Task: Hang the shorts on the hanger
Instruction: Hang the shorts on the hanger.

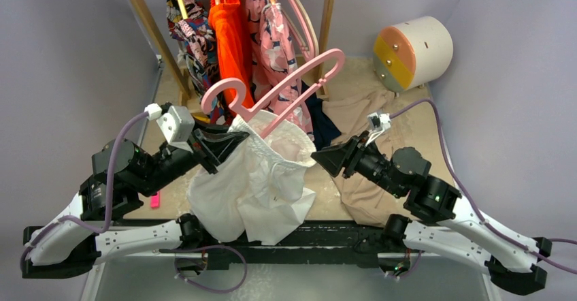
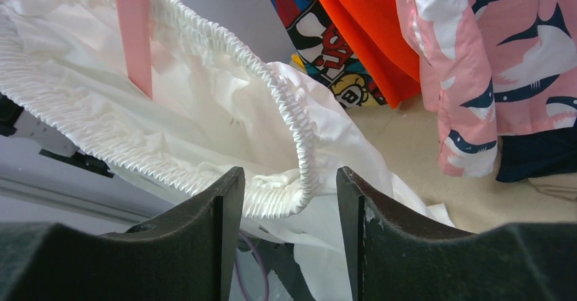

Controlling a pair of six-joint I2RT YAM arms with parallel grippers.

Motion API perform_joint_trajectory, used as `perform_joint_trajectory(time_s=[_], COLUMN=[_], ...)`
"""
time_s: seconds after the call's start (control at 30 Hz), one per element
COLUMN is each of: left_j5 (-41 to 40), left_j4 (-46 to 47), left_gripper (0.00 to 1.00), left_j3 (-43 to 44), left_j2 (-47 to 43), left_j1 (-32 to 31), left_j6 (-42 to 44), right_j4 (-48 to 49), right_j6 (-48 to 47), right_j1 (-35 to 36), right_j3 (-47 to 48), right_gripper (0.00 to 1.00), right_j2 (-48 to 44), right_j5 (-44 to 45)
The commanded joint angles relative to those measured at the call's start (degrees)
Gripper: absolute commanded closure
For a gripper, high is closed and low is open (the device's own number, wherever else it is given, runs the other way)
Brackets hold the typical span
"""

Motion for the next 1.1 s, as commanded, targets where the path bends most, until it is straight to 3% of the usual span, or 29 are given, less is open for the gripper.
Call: perform_joint_trajectory(time_s=[0.0, 0.2, 0.4, 0.5, 0.7, 1.07], left_j5=[-0.6, -0.6, -0.9, -0.7, 3.2, 10.6], left_j4=[4.4, 3.8, 3.2, 2.5, -2.4, -13.3], left_gripper=[1.00, 1.00, 1.00, 1.00, 1.00, 1.00], left_j3=[0.6, 1.4, 1.3, 1.5, 2.9, 2.3], left_j2=[-0.2, 0.1, -0.3, -0.6, -1.5, -2.3], left_j1=[0.1, 0.1, 0.1, 0.1, 0.1, 0.1], left_j6=[0.0, 0.0, -0.5, -0.8, -2.7, -6.0], right_j4=[3.3, 3.0, 3.5, 1.1, -12.9, -23.1], right_j6=[2.1, 1.9, 0.7, -0.3, 1.7, 2.2], right_j1=[0.2, 0.2, 0.3, 0.2, 0.2, 0.2], right_j3=[-0.8, -0.1, 0.0, 1.3, 5.2, 10.4], right_gripper=[0.48, 0.54, 0.83, 1.00, 1.00, 1.00], right_j2=[1.0, 2.9, 3.1, 3.4, 3.7, 2.2], right_j5=[0.3, -0.1, 0.7, 7.1, 18.0, 26.8])
